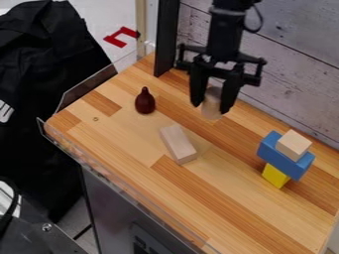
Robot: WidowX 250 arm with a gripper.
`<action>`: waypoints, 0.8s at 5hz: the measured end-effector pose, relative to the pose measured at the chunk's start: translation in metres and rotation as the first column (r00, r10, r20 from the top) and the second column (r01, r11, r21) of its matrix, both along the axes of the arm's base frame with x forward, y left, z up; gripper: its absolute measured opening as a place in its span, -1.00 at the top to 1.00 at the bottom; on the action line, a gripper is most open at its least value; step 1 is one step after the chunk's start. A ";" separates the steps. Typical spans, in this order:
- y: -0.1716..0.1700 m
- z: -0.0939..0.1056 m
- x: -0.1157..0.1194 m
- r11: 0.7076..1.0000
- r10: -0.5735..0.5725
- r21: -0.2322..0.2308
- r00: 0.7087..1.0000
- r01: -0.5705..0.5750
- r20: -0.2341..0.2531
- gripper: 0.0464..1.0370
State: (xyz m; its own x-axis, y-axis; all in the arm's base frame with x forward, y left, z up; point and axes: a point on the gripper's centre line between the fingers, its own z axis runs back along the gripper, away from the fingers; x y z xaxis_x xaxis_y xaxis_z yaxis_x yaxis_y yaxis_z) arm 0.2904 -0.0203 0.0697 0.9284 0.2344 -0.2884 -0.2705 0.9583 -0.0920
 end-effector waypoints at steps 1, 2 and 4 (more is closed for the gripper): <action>0.002 -0.001 0.002 1.000 0.003 -0.012 1.000 -0.003 0.013 0.09; 0.002 -0.014 0.016 1.000 -0.025 -0.018 1.000 0.025 0.002 0.09; 0.016 -0.032 0.031 0.999 -0.016 -0.037 1.000 0.016 -0.007 0.09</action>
State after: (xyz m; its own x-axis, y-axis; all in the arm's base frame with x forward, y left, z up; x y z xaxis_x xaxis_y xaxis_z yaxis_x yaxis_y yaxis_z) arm 0.3216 -0.0045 0.0379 0.9299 0.2085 -0.3031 -0.2558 0.9586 -0.1252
